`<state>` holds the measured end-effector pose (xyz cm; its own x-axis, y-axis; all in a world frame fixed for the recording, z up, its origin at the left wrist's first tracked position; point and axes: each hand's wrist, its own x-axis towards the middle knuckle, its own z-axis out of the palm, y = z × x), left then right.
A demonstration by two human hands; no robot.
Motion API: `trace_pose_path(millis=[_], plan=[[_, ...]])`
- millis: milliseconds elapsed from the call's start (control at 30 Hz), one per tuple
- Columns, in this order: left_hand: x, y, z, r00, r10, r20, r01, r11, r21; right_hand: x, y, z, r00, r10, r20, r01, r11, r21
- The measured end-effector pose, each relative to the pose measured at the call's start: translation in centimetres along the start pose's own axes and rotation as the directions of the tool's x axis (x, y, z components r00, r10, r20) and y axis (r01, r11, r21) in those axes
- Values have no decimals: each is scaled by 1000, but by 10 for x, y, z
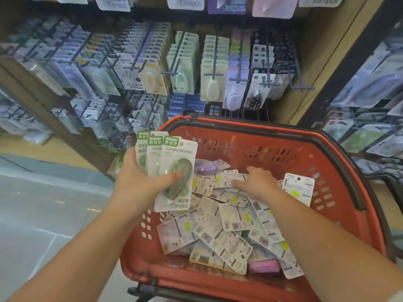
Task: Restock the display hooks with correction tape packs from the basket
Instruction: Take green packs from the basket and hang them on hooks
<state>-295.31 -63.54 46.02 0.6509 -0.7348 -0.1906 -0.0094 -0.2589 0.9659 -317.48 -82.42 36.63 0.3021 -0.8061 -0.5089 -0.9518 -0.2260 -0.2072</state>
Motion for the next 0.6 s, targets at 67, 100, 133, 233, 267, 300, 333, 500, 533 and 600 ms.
trace_pose_path(millis=[67, 100, 133, 233, 267, 300, 333, 500, 533, 600], plan=[[-3, -1, 1, 1000, 4, -6, -4, 999, 32, 3, -3, 4, 996, 57, -70, -65, 992, -110], [-4, -1, 1, 1000, 5, -3, -5, 999, 44, 4, -5, 5, 997, 51, -64, -61, 986, -157], [-4, -1, 2, 1000, 3, 0, -3, 998, 56, 3, -4, 6, 999, 32, -27, -36, 983, -177], [-3, -2, 2, 1000, -13, 2, 12, 997, 70, 2, 3, 4, 992, -27, 125, 38, 996, -84], [-2, -2, 1, 1000, -17, 1, 17, 997, 72, 1, 8, 1, 990, -44, 134, 50, 998, -44], [-1, -3, 2, 1000, -20, 6, 20, 997, 75, 1, 13, -3, 990, -62, 130, 65, 998, -13], [0, -3, 2, 1000, -26, 8, 25, 996, 81, 1, 20, -7, 989, -83, 125, 84, 996, -2], [4, -3, 10, 998, -55, 13, 53, 991, 122, -10, 38, -17, 988, -148, 49, 145, 988, 51], [5, -3, 12, 998, -55, 9, 53, 988, 142, -12, 38, -19, 987, -158, -7, 158, 982, 100], [7, -3, 16, 998, -55, 17, 52, 987, 149, -17, 36, -24, 978, -170, -125, 193, 959, 208]])
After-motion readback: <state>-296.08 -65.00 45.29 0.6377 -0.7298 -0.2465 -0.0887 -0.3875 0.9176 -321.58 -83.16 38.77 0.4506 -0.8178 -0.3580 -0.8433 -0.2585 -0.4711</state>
